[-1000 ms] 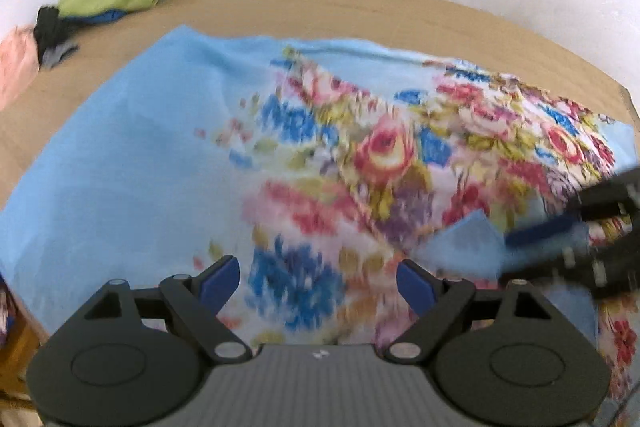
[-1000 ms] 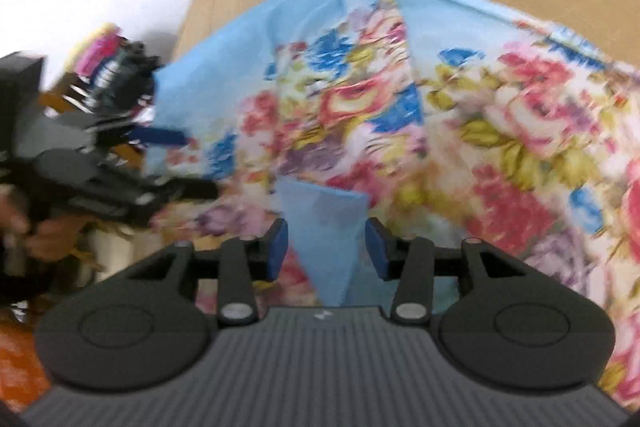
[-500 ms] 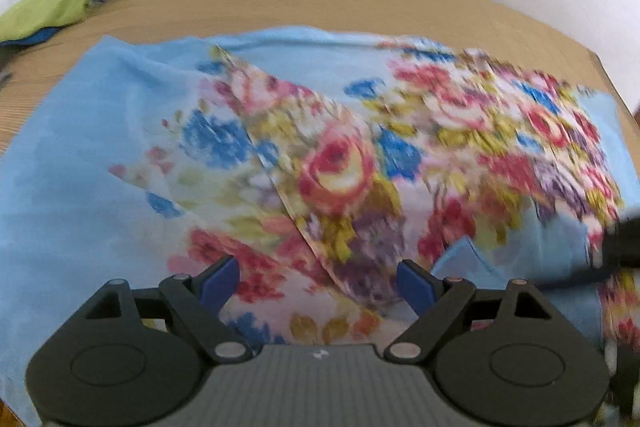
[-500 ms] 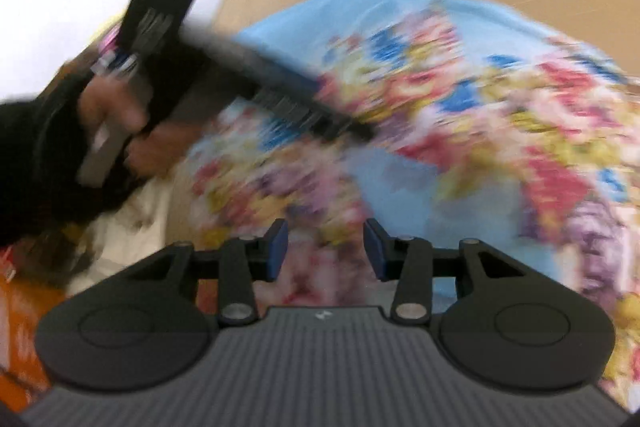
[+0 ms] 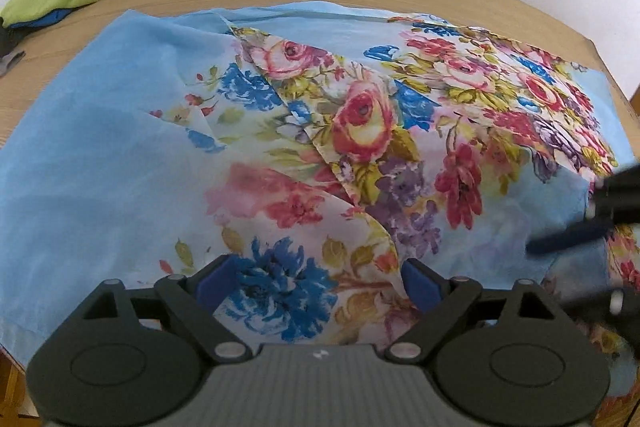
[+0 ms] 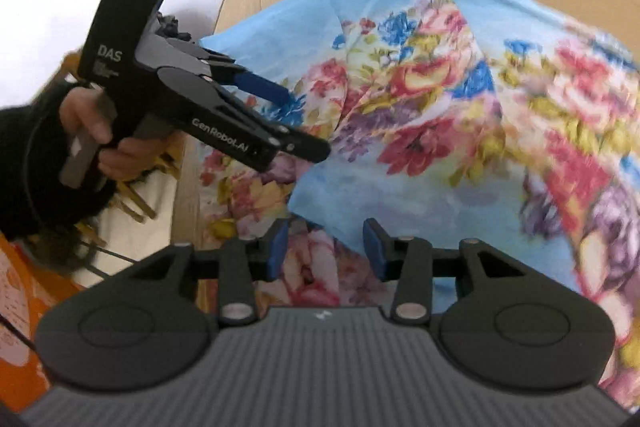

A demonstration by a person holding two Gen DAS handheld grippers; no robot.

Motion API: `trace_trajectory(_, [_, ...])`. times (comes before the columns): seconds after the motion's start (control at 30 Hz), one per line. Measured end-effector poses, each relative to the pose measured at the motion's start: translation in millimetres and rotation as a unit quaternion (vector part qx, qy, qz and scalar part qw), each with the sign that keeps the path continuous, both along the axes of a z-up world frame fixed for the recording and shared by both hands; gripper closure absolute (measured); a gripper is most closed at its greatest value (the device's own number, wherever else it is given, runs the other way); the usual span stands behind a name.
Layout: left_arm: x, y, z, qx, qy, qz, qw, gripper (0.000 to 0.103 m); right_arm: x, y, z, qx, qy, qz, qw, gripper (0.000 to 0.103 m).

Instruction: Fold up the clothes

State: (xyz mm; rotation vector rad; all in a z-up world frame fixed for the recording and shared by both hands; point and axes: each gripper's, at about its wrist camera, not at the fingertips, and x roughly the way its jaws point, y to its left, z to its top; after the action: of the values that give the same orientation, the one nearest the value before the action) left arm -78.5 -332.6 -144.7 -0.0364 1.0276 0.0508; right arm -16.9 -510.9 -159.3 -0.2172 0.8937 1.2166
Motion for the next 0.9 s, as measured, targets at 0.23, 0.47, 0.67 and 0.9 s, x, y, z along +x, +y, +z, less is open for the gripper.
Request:
trace_trajectory(0.23, [-1.4, 1.6, 0.3, -0.003, -0.004, -0.006, 1.0, 0.011, 33.2, 3.9, -0.9, 0.013, -0.044, -0.103, 0.994, 0.057])
trace_trajectory(0.47, [-9.3, 16.3, 7.9, -0.014, 0.007, 0.025, 0.9996, 0.013, 22.1, 7.3, -1.4, -0.015, -0.082, -0.086, 0.993, 0.056])
trace_trajectory(0.67, [-18.8, 28.2, 9.4, -0.007, 0.016, 0.044, 0.9989, 0.013, -26.4, 22.8, 4.2, -0.037, -0.123, 0.038, 0.991, 0.056])
trace_trajectory(0.9, [-26.4, 26.4, 5.2, 0.002, 0.019, 0.045, 0.9988, 0.013, -33.2, 45.4, -17.9, -0.038, -0.122, 0.036, 0.991, 0.058])
